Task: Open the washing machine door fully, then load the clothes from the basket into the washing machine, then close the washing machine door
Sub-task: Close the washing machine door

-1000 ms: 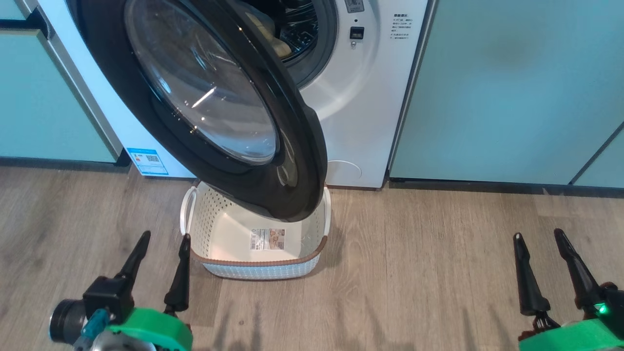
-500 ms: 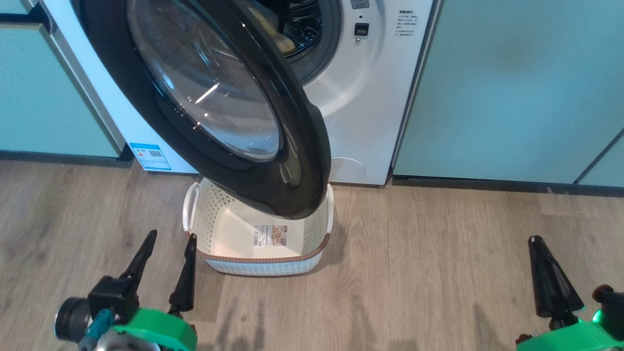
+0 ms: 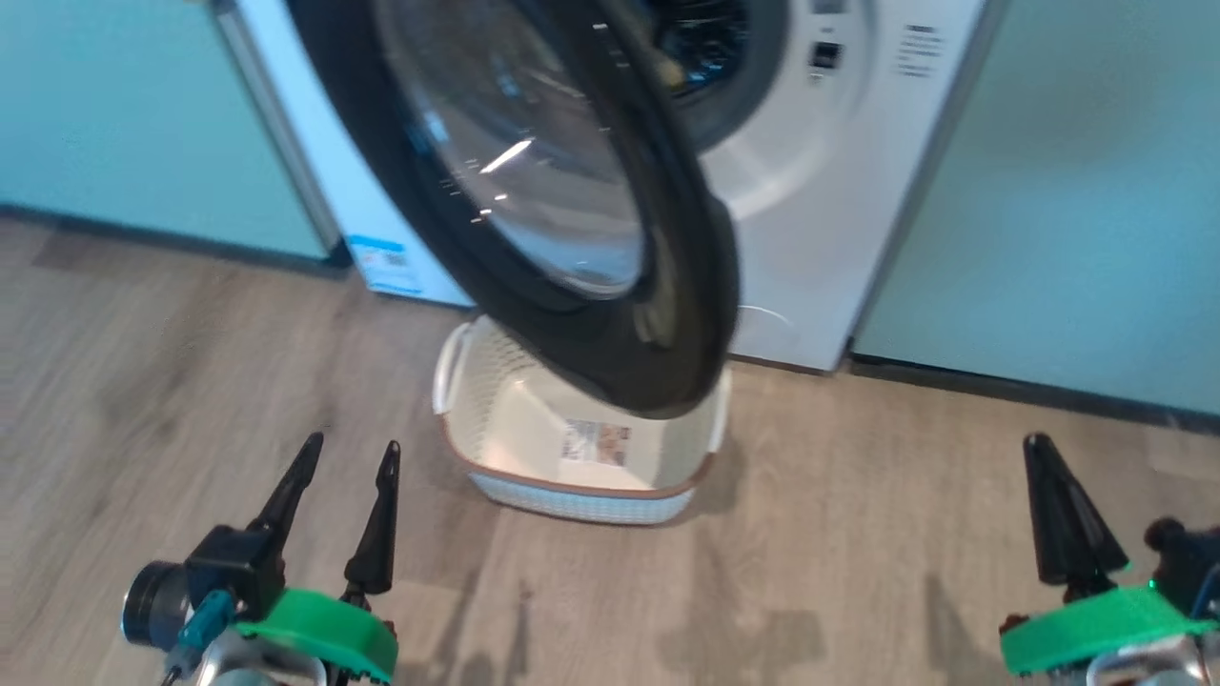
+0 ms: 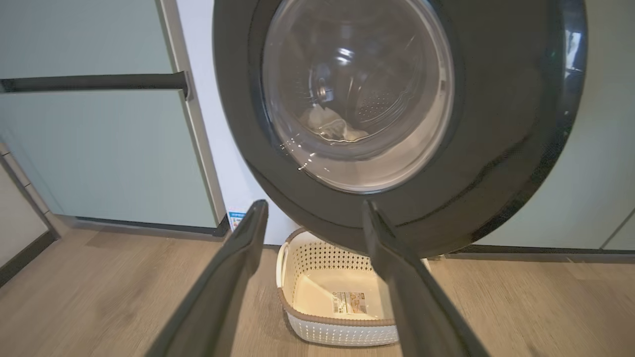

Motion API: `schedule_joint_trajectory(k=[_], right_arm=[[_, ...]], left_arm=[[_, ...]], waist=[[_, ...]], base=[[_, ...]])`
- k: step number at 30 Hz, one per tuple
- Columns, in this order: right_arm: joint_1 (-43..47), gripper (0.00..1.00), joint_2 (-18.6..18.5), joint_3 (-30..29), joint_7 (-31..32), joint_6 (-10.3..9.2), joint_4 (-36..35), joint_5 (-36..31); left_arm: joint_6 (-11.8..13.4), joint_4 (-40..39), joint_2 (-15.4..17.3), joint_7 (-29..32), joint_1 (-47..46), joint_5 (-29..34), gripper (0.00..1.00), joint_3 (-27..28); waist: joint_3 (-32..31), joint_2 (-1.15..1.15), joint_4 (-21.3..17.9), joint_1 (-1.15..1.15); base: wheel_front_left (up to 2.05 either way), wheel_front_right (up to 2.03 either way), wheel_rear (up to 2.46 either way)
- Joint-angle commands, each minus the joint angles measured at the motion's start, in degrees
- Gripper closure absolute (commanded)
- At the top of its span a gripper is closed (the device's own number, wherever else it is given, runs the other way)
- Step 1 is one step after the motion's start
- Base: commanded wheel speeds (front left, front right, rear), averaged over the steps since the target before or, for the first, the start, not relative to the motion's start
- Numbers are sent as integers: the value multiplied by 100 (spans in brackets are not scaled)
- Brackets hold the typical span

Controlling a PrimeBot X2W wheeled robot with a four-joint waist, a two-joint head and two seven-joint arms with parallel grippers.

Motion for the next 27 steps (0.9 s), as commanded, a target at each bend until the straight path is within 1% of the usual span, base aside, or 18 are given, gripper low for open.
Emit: schedule_joint_trajectory(k=[1,8,16,22,27], right_arm=[[-333,100,-82,107,-36,-16,-109,-53],[-897,100,-150,9,-27,-16,253,-215],[-1663,100,-352,-214,-40,-16,474,-271],[-2171,100,-424,-203,-46,-16,146,-266],[-2617,100,-411,26,80,-16,-536,-183]], left_arm=[[-12,-137,27,-36,-302,54,0,202],[-83,-64,-89,-36,-357,65,0,202],[-171,12,-219,-36,-383,123,0,258],[-181,21,-265,-36,-340,219,0,325],[-220,9,-307,-36,-289,260,0,389]], waist=[[-4,0,317,0],[44,0,962,0],[9,0,1473,0],[-42,0,1592,0],[-86,0,1613,0]], base=[[0,0,0],[0,0,0],[0,0,0],[0,0,0],[0,0,0]])
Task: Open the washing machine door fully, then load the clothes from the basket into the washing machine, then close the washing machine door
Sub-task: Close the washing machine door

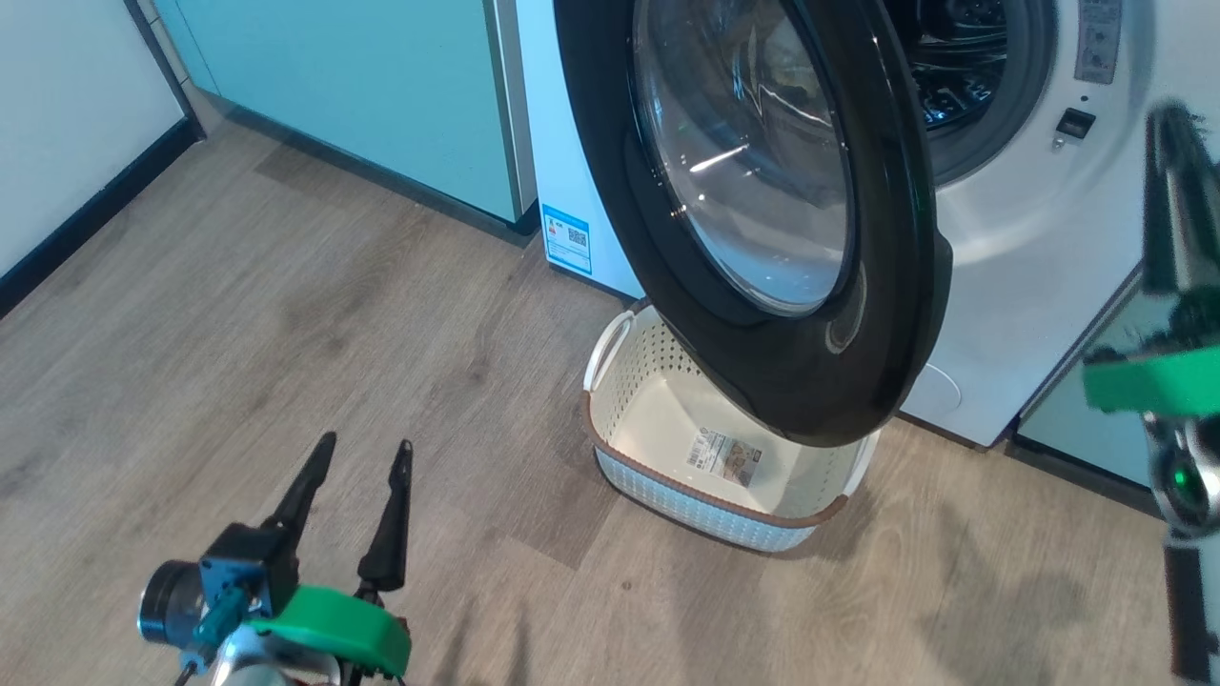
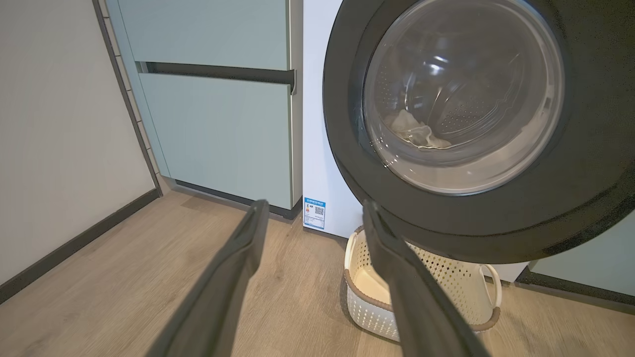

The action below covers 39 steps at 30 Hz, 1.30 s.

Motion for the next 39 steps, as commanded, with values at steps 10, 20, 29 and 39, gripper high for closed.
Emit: schedule_joint_trajectory(k=[10,20,29,39], right_arm=[[-408,100,-3,1433,595,-16,-1308,209],[279,100,77,2492,1010,-16,-1204,759],[265,100,27,2784,971,-16,-392,831],[-21,100,-12,2367,825,-16,49,681]], left_arm=[[-80,-211,-24,-35,-205,153,0,349],[-106,-261,-128,-35,-243,226,0,435],[-184,-282,-253,-35,-365,295,0,516],[-259,-238,-394,-35,-455,387,0,567]], waist=[[-48,0,10,0],[91,0,-14,0],[284,0,-61,0],[372,0,-51,0]], base=[[0,0,0],[0,0,0],[0,0,0],[0,0,0]])
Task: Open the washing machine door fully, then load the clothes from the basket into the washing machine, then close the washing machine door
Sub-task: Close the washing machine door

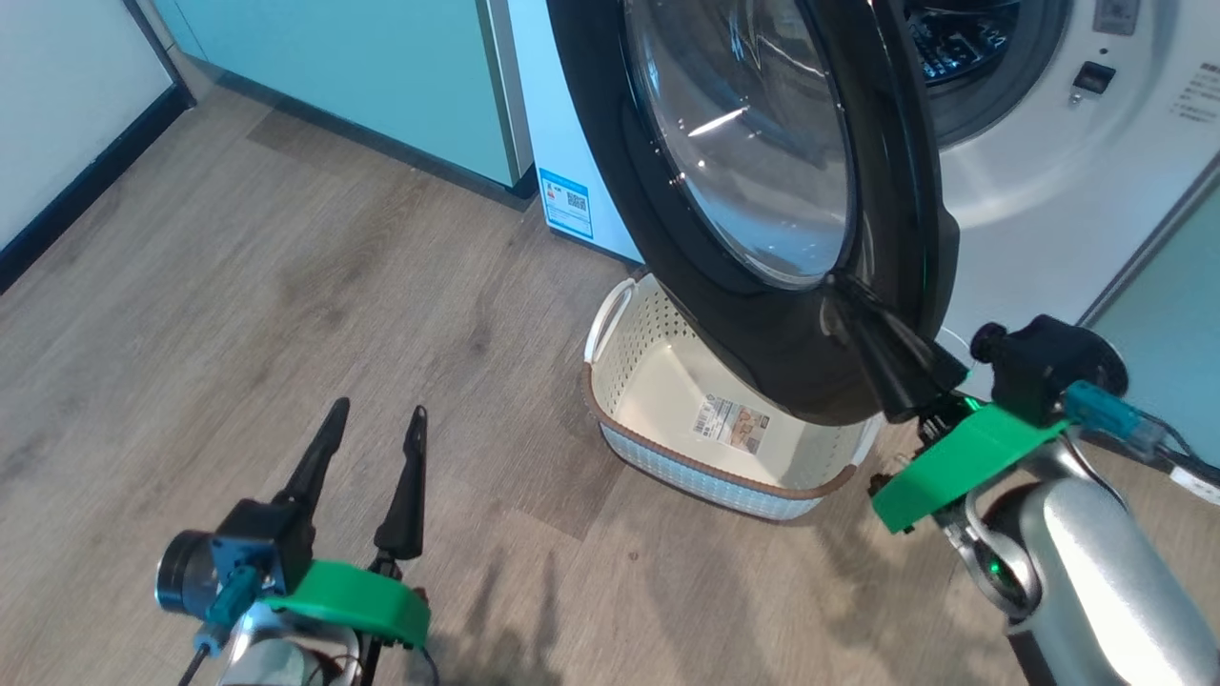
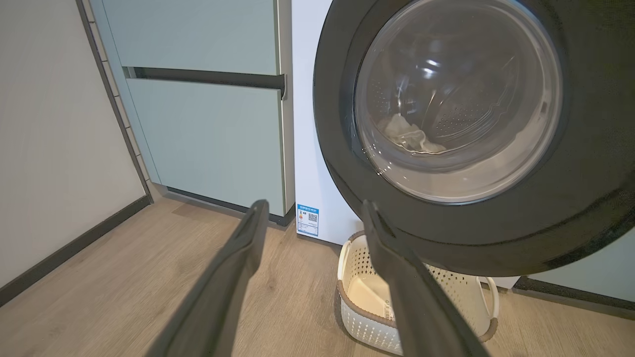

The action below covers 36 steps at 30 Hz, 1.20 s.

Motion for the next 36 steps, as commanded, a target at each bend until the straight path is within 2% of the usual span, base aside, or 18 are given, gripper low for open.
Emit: schedule_joint_trajectory(k=[1,25,36], right_arm=[[-217,100,-5,39,-52,-16,-141,-25],[-371,100,-21,-497,-88,-16,126,-235],[-511,100,-130,-1181,-84,-16,275,-410]], left_arm=[[-18,-182,14,-35,-234,49,0,268],[-260,-257,-191,-35,-320,245,0,472],[-352,-329,-263,-35,-356,317,0,485]], waist=[[6,0,0,0],[142,0,-122,0],[248,0,-99,0]], base=[[0,0,0],[0,0,0],[0,0,0]])
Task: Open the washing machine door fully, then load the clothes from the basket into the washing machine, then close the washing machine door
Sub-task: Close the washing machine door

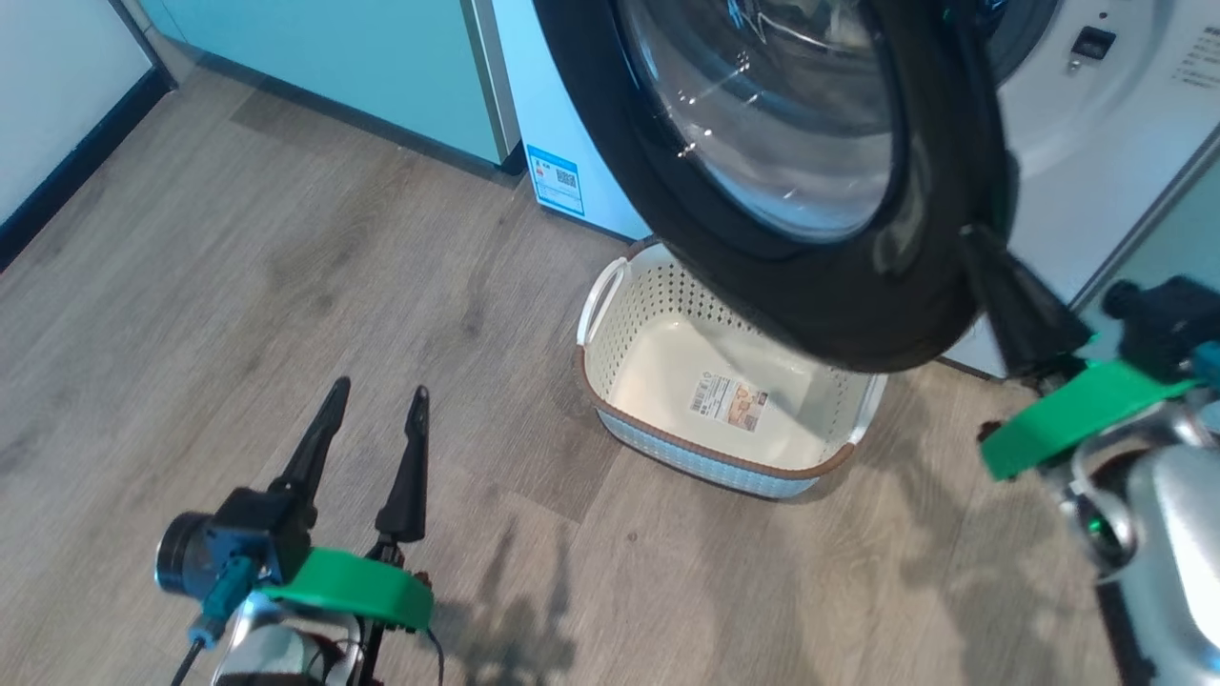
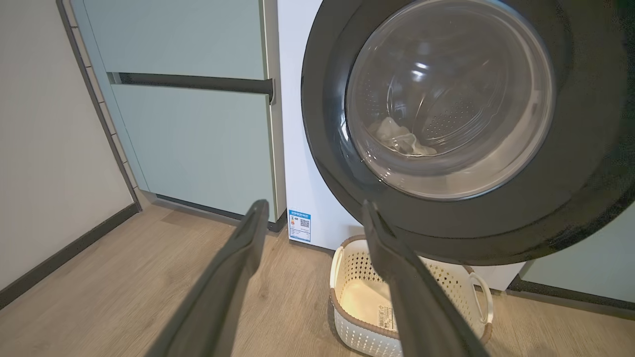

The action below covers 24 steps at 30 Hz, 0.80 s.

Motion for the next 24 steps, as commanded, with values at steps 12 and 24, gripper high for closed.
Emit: schedule_joint_trajectory(k=[12,24], right_arm=[[-926,100,-156,-501,-138,-19,462,-199],[-1845,100,-451,-771,-117,-19,1192,-443]], left_arm=[[-121,-423,-59,-35,-486,106,0,23],[-149,-533,-143,-35,-758,31,0,-191]], waist=[[359,0,114,0],[892,0,317,0]], base=[[0,0,0],[0,0,0]])
